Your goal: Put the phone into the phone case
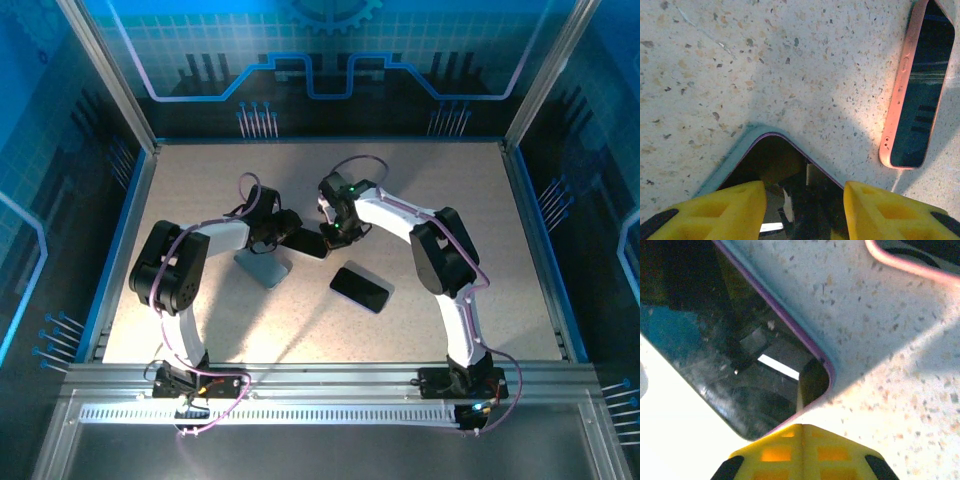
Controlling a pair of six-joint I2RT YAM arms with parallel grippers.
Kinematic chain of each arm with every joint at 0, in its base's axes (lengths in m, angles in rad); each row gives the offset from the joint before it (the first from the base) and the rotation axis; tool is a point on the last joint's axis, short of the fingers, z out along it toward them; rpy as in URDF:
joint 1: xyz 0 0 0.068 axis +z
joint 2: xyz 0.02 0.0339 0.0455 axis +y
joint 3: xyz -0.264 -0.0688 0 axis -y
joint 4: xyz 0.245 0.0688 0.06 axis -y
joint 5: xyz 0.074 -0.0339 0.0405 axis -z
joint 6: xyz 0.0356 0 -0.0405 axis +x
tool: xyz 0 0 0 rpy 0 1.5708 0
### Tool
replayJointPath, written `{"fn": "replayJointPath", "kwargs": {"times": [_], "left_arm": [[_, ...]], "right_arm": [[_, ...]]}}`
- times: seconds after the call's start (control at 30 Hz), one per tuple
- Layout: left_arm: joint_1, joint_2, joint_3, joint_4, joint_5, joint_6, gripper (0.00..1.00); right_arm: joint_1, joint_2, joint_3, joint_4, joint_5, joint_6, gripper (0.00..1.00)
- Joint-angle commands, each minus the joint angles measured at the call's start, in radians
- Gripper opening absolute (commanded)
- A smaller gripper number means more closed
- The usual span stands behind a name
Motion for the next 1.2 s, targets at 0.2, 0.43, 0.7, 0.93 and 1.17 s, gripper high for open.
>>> {"fn": "replayJointPath", "kwargs": {"times": [0.2,0.43,0.7,0.93,1.17], "left_arm": [[-0.018,0.071,-0.011,-0.046,0.008,-0.001,0.47],[-0.018,0.079,-0.002,-0.05,0.013,0.003,0.47],[-0.018,0.082,-0.006,-0.051,0.013,0.004,0.47],[-0.018,0.082,-0.008,-0.051,0.013,0.003,0.47],[-0.018,0.082,-0.009,-0.053,0.012,0.003,0.47]], "right_arm": [[-0.048,0.039,0.181,-0.105,-0.039,-0.032,0.0],[-0.048,0.087,0.169,-0.078,-0.066,-0.014,0.0],[-0.049,0.116,0.146,-0.062,-0.055,-0.013,0.0],[-0.05,0.136,0.134,-0.056,-0.055,-0.015,0.0],[-0.048,0.158,0.115,-0.057,-0.052,-0.021,0.0]]}}
